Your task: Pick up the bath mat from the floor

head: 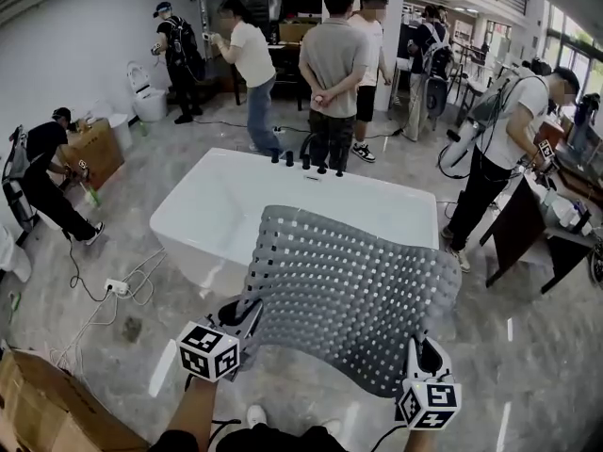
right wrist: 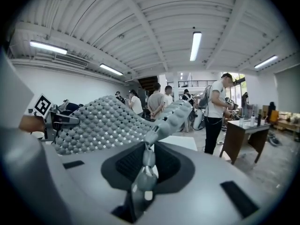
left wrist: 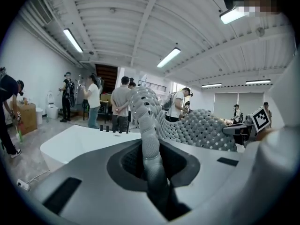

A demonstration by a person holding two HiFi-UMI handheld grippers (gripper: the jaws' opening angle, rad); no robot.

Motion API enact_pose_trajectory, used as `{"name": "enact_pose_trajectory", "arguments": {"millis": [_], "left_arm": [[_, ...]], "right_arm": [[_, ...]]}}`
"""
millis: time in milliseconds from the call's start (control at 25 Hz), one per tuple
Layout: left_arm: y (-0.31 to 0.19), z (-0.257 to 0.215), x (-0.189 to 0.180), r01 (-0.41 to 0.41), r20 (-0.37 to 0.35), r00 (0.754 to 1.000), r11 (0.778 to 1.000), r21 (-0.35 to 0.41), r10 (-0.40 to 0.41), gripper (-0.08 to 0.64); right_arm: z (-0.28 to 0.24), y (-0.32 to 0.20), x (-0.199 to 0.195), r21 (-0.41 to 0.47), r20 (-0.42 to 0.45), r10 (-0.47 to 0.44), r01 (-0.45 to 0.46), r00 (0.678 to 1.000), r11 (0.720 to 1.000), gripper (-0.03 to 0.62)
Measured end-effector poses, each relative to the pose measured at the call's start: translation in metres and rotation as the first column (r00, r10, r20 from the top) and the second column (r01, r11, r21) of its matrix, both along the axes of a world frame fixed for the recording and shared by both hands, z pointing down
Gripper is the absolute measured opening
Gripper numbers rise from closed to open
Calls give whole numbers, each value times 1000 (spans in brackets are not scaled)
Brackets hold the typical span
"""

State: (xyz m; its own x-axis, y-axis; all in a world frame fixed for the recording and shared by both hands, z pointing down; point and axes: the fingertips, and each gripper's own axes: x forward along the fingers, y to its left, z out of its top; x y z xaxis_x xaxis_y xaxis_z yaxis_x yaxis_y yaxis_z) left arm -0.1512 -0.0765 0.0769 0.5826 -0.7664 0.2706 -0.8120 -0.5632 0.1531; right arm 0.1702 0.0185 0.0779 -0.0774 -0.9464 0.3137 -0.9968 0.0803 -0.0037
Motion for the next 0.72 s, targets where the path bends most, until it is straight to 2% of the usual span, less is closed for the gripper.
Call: {"name": "enact_pose_trajectory", "arguments": {"millis": [320,720], "left_arm": [[-9,-23,-14,-18,-22,1000,998,57,19,61],[-9,-29,-18,-13,-21,1000,997,75,15,61]], "right_arm": [[-25,-5,-15,54,-26,24,-23,999,998,70],[-34,-9,-20,73,-34,31,-29,999,997,71]]}}
